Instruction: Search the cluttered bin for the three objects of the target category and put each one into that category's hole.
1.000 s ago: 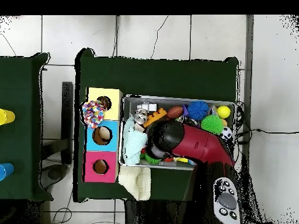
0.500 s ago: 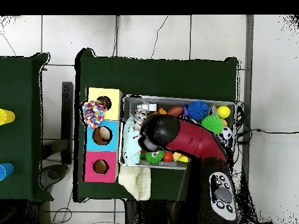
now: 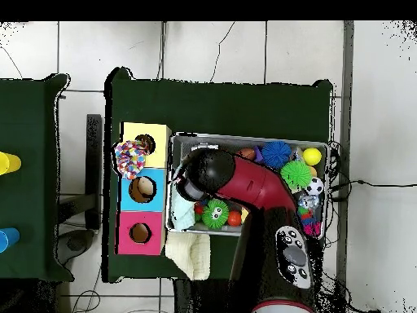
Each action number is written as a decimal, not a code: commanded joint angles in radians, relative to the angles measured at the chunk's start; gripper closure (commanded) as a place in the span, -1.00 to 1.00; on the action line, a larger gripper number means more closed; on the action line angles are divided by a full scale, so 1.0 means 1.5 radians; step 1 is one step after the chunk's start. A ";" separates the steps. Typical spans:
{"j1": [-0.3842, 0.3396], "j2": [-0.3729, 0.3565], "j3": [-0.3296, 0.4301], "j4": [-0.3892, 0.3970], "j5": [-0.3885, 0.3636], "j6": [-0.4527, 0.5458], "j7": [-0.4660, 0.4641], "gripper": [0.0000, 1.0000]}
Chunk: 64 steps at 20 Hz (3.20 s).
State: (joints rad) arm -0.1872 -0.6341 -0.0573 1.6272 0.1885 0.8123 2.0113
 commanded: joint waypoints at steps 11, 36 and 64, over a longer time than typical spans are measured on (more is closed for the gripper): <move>0.072 -0.007 0.053 -0.040 0.141 0.039 0.196 1.00; 0.153 0.146 -0.042 -0.226 0.085 0.043 0.254 1.00; 0.174 0.155 -0.010 -0.144 0.115 -0.028 0.253 1.00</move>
State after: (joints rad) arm 0.0939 -0.4869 -0.1405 1.2975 0.3471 0.8624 2.2321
